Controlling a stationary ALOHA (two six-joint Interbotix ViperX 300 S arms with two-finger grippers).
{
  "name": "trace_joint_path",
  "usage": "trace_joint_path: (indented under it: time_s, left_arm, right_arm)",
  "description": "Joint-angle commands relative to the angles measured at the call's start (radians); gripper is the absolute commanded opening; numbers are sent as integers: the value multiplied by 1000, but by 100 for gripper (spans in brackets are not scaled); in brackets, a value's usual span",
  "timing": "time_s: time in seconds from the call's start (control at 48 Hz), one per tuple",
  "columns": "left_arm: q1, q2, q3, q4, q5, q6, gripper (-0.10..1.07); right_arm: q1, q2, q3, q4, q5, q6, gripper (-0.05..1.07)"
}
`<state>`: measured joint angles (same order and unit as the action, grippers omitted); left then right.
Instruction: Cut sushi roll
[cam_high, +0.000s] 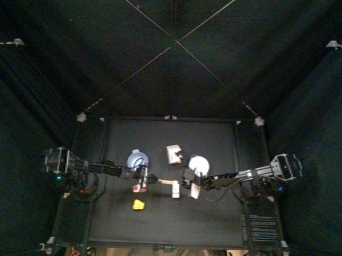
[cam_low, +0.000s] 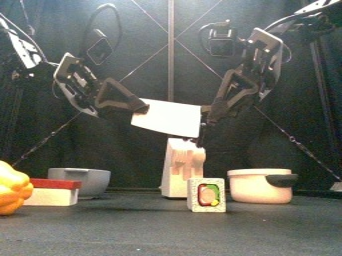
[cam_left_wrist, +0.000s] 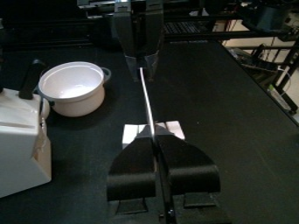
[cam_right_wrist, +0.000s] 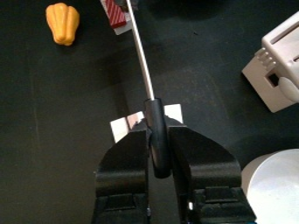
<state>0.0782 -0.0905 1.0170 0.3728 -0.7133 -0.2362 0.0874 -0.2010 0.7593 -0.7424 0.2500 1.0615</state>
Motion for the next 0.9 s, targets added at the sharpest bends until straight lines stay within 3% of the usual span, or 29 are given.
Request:
trace_joint_path:
  time_s: [0.0,0.354,0.625,0.875]
  left_arm:
    - [-3,2,3,5,0,0,23]
    - [-3,67,-31,8,0,3,23]
    - [-3,114,-51,9,9,5,23]
    - [-6,137,-75,9,143,3,22]
  right_arm:
    - [-17,-28,0,3,34,5,36]
    - [-9,-25,-15,3,209,3,36]
    - [21,-15,-6,9,227,5,36]
    - [31,29,-9,12,230,2,36]
